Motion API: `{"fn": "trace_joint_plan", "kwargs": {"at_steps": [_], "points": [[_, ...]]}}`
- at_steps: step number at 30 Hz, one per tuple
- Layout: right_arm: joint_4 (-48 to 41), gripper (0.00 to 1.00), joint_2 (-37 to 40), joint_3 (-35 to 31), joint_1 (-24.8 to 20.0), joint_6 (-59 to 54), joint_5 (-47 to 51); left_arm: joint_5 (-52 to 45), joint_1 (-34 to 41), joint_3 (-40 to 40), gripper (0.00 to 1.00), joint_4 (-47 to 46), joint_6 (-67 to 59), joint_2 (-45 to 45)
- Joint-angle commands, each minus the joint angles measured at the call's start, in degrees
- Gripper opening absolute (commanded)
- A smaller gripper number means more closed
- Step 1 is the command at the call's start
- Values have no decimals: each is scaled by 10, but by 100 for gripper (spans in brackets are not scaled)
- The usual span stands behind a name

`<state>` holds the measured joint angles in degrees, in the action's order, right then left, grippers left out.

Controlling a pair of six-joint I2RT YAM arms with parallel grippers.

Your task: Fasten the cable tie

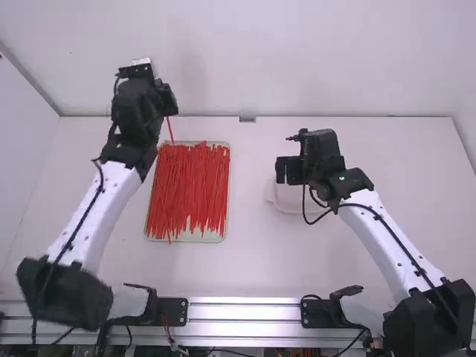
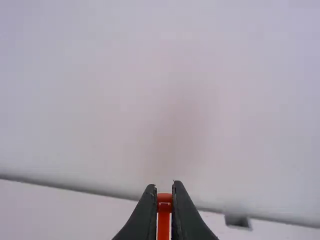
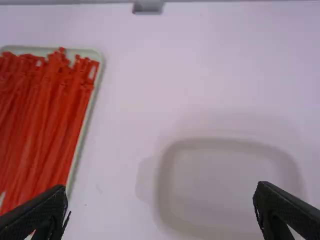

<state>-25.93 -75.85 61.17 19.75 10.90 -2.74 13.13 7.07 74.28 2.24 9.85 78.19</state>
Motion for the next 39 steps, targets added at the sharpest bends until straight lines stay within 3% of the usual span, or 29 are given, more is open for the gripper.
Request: {"fn": "trace_joint_plan", "kwargs": {"at_steps": [1, 5, 12, 15, 20, 28, 39], "points": [[14, 98, 5, 17, 2, -26, -63, -26, -3, -46, 3, -4, -6, -70], [36, 99, 5, 17, 2, -44, -127, -44, -3, -101, 3, -19, 12, -144], [98, 98, 5, 17, 2, -96, -332, -129, -3, -200, 3, -54, 50, -257], [138, 99, 5, 17, 2, -99, -428, -180, -3, -242, 3, -40, 76, -298], [167, 99, 5, 17, 9, -99, -506, -242, -3, -282, 3, 6, 120, -328], [211, 99, 5, 17, 92, -98, -463, -287, 36, -301, 3, 78, 170, -331], [243, 99, 5, 17, 226, -59, -225, -258, 106, -301, 3, 138, 179, -310]]}}
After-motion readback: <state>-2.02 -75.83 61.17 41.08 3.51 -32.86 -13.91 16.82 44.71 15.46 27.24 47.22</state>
